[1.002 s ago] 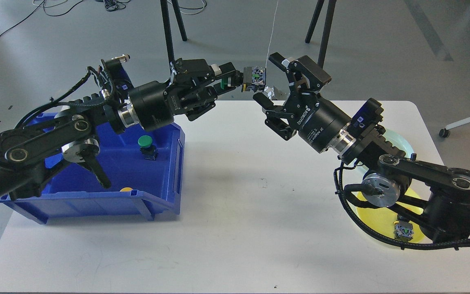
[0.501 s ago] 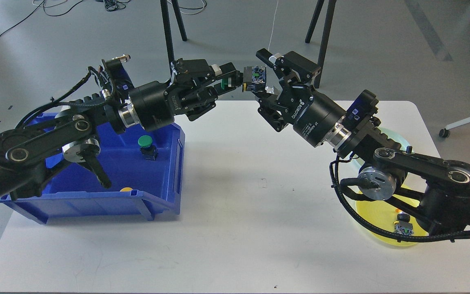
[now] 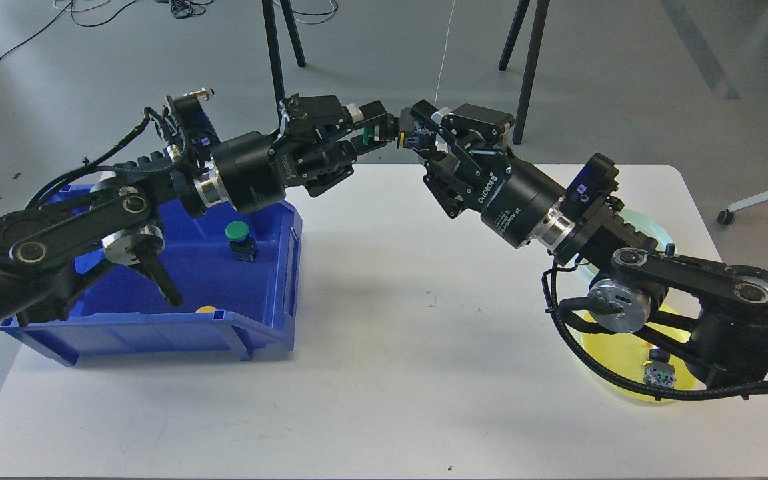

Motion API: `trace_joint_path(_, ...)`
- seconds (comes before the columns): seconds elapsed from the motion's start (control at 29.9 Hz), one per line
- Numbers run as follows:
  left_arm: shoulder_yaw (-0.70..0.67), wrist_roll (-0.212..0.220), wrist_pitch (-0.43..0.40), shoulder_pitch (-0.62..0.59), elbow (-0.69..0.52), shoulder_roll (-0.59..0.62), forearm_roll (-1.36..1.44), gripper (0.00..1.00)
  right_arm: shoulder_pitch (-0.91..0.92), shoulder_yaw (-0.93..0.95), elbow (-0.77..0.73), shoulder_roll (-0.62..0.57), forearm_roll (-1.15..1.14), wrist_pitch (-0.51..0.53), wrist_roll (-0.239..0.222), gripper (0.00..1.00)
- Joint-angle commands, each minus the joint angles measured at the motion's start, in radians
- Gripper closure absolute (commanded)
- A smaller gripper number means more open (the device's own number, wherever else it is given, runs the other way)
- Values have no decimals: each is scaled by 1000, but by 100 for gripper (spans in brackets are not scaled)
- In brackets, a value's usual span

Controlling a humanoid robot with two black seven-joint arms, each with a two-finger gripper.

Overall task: Pass button and place on color plate
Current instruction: 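Grasp the button from the left gripper with the right gripper, then lower the button onto the yellow plate and open the right gripper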

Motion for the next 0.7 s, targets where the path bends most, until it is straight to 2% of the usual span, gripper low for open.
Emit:
trace_joint_path(0.0, -3, -2, 0, 0, 2, -1, -24, 16, -13, 3, -1, -5, 2, -2, 0, 99)
trace_joint_path(0.2, -3, -2, 0, 0, 15, -1, -30, 14, -77, 70, -15, -45, 8, -28, 0, 99)
trace_joint_path(0.33, -3, -2, 0, 2, 15, -1, -30, 14, -275, 350, -73, -29, 108, -126, 0, 99)
trace_joint_path(0.47, -3, -2, 0, 2, 16, -1, -30, 14, -439, 633, -159, 67, 431, -239, 0, 99)
trace_joint_path(0.57, -3, -2, 0, 2, 16, -1, -30, 14, -460, 704, -255, 103, 626, -345, -24, 99)
trace_joint_path(0.67, -3, -2, 0, 2, 16, -3, -30, 14, -455, 715, -343, 107, 683, -462, -39, 99)
